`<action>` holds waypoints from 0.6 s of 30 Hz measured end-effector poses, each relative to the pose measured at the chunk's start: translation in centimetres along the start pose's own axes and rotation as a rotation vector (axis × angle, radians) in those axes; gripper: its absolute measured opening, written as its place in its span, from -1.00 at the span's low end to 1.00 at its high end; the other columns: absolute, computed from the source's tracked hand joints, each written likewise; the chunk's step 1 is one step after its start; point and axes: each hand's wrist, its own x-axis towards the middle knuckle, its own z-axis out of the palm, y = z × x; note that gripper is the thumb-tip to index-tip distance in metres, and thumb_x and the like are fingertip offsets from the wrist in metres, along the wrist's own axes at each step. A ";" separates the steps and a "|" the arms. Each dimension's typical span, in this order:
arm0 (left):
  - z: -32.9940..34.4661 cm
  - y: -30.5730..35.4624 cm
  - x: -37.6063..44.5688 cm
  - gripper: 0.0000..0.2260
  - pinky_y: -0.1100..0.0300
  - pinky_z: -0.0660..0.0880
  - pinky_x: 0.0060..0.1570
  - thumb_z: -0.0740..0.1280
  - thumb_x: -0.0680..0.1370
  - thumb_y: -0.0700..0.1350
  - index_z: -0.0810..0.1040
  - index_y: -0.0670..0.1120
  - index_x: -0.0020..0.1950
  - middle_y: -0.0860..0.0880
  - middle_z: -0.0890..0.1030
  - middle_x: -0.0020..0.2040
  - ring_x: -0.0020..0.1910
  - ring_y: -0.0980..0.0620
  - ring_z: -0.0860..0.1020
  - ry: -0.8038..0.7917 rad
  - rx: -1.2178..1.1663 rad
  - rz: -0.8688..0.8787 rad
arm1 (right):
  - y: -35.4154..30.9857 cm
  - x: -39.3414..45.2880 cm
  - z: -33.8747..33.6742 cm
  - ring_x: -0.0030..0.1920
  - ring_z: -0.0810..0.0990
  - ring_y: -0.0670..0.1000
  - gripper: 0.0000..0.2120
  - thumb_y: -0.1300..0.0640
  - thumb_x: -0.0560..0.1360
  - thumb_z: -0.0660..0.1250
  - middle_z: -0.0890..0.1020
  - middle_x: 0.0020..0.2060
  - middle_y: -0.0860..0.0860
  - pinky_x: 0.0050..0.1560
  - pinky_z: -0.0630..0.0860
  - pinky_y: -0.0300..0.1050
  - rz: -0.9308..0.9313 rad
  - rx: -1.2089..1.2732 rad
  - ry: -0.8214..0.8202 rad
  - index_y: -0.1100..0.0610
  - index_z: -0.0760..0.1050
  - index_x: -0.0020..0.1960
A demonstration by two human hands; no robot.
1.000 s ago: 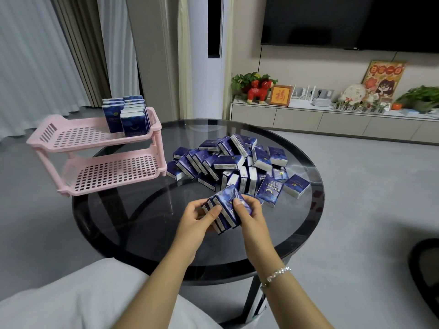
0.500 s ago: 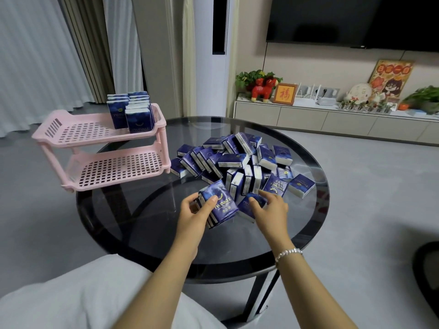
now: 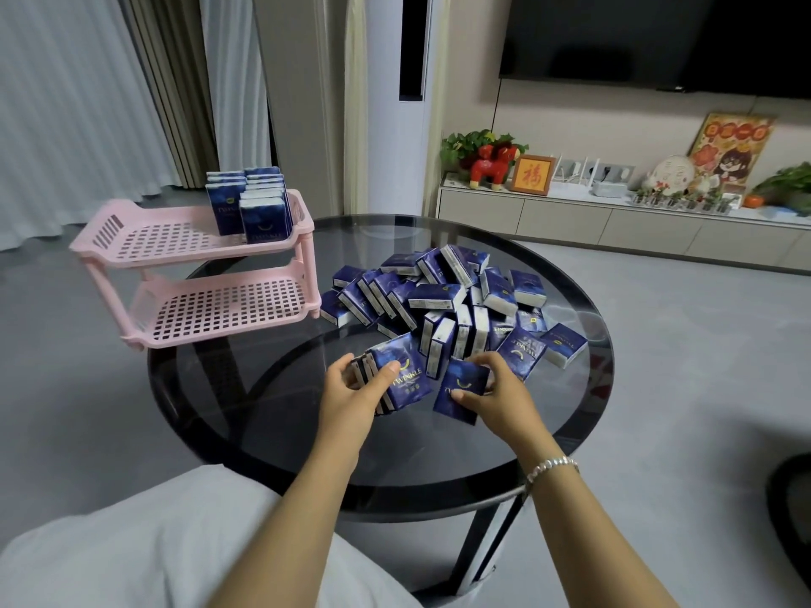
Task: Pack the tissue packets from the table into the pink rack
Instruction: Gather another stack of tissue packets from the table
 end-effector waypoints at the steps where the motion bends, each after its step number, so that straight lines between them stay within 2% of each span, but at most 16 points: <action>1: -0.2 0.0 0.1 -0.48 0.36 0.39 -0.17 0.49 0.41 -0.05 0.40 -0.07 0.31 0.01 0.56 0.17 0.04 0.14 0.53 -0.004 0.015 0.002 | 0.0 -0.3 0.0 -0.30 0.41 -0.02 -0.69 0.17 0.42 0.44 0.42 -0.31 0.01 -0.47 0.34 -0.43 -0.026 0.067 0.015 -0.03 0.39 0.07; 2: -0.5 0.0 0.3 -0.49 0.37 0.39 -0.18 0.50 0.40 -0.06 0.42 -0.08 0.30 0.01 0.57 0.16 0.06 0.13 0.54 -0.013 0.031 -0.003 | 0.0 -0.5 0.0 -0.33 0.40 -0.03 -0.70 0.20 0.44 0.42 0.41 -0.34 0.01 -0.47 0.34 -0.45 -0.056 0.132 0.031 -0.05 0.41 0.06; 4: -1.0 -0.2 0.6 -0.49 0.37 0.41 -0.17 0.51 0.39 -0.07 0.43 -0.08 0.29 0.00 0.58 0.17 0.10 0.11 0.55 -0.037 0.050 -0.013 | -0.1 -1.0 -0.3 -0.27 0.46 -0.03 -0.66 0.23 0.46 0.39 0.48 -0.27 0.00 -0.34 0.43 -0.43 -0.125 0.239 0.026 -0.08 0.43 0.14; 7: -1.5 -0.2 0.7 -0.49 0.34 0.41 -0.12 0.52 0.38 -0.09 0.44 -0.07 0.28 -0.01 0.57 0.18 0.14 0.08 0.54 -0.070 0.064 -0.015 | -0.6 -1.4 -0.8 -0.07 0.60 0.02 -0.53 0.22 0.46 0.39 0.59 0.04 -0.02 -0.03 0.58 -0.16 -0.222 0.312 -0.120 -0.17 0.39 0.26; 9: -1.7 0.0 0.6 -0.58 0.34 0.41 -0.12 0.51 0.40 -0.14 0.45 -0.01 0.20 0.02 0.57 0.15 0.12 0.11 0.53 -0.100 0.069 -0.012 | -1.2 -1.4 -0.8 -0.06 0.60 0.04 -0.49 0.23 0.46 0.39 0.62 0.06 -0.01 0.03 0.58 -0.05 -0.285 0.299 -0.213 -0.21 0.38 0.27; 12: -2.0 -0.1 0.7 -0.61 0.26 0.44 -0.01 0.50 0.40 -0.18 0.47 0.05 0.14 0.02 0.59 0.16 0.16 0.10 0.52 -0.179 0.084 -0.022 | -1.9 -0.8 -0.2 -0.09 0.57 0.03 -0.46 0.20 0.44 0.41 0.61 0.06 0.03 0.08 0.56 0.04 -0.312 0.213 -0.245 -0.30 0.38 0.24; 15: -2.3 0.0 0.7 -0.45 0.15 0.43 0.15 0.52 0.36 -0.12 0.42 -0.01 0.29 0.02 0.56 0.23 0.22 0.08 0.49 -0.227 0.118 -0.032 | -2.1 -0.2 0.6 -0.02 0.57 0.10 -0.49 0.17 0.41 0.45 0.58 0.06 0.08 0.12 0.53 0.10 -0.323 0.195 -0.257 -0.36 0.43 0.14; 18: -2.5 0.2 0.6 -0.22 0.18 0.41 0.17 0.57 0.21 0.01 0.34 0.02 0.37 0.06 0.52 0.27 0.23 0.12 0.47 -0.277 0.199 -0.019 | -1.9 -0.1 1.2 -0.01 0.57 0.09 -0.53 0.18 0.37 0.48 0.58 0.04 0.06 0.09 0.55 0.06 -0.337 0.176 -0.260 -0.28 0.45 0.10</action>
